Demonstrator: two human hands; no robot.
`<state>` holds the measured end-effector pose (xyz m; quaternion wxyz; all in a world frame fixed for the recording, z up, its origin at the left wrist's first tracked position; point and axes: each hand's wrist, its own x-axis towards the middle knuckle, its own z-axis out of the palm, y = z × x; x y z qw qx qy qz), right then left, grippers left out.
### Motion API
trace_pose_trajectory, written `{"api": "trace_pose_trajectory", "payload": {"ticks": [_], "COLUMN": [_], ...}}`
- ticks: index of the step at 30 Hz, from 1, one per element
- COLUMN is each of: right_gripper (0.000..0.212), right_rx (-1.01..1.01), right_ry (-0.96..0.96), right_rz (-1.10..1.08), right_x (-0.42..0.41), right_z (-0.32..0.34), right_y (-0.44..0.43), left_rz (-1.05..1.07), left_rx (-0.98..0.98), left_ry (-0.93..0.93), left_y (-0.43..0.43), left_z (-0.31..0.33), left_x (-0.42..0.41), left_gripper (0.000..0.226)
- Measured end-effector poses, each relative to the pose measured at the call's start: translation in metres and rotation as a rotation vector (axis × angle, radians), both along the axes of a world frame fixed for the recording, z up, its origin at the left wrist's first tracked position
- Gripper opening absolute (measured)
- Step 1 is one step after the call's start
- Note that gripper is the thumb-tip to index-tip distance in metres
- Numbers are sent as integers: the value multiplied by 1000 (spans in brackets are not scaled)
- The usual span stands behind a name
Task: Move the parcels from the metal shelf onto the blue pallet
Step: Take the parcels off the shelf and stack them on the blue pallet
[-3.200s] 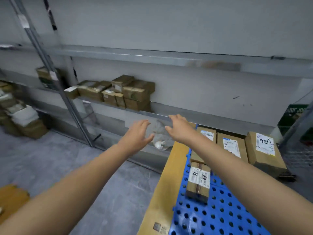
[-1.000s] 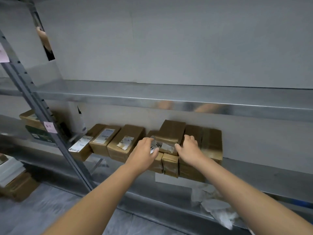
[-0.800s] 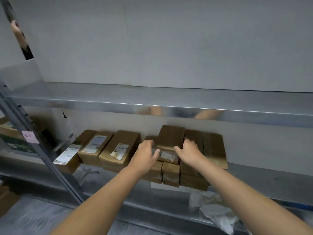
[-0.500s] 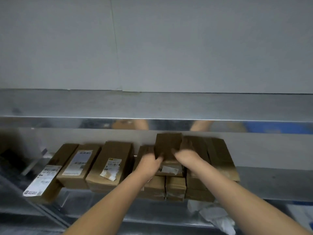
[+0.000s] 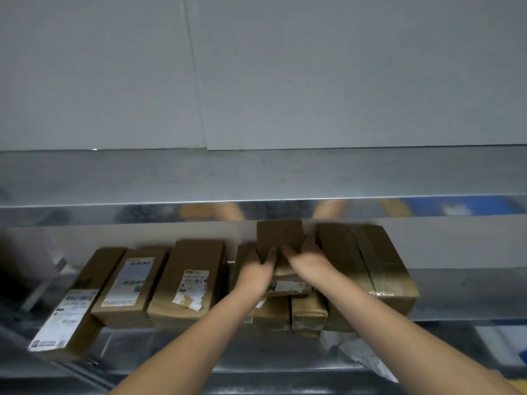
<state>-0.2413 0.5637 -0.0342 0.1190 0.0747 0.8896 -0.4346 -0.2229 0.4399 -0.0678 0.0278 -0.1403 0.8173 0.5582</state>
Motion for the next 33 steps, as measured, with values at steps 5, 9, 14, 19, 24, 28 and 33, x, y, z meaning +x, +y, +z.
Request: {"api": "trace_pose_trajectory", "payload": {"ticks": [5, 9, 14, 19, 24, 28, 33], "right_gripper": [42, 53, 37, 24, 45, 75, 77], "right_rx": [-50, -105, -181, -264, -365, -486, -584], "right_ry": [62, 96, 197, 306, 138, -62, 42], "right_rz": [38, 27, 66, 63, 3, 30, 7], "right_x": [33, 66, 122, 173, 214, 231, 248], "right_z": [16, 31, 43, 53, 63, 70, 73], "right_y": [12, 29, 60, 86, 106, 118, 118], "left_rz": [-1, 61, 112, 170, 163, 165, 147], "left_rx": [-77, -13, -11, 50, 39, 51, 7], "left_ry": [17, 60, 88, 170, 230, 319, 389], "left_y": [5, 11, 28, 52, 69, 79, 83], "left_z": [18, 34, 55, 71, 85, 88, 90], "left_x": [33, 70, 135, 193, 240, 265, 282], "left_gripper": [27, 34, 38, 36, 35, 38, 45]}}
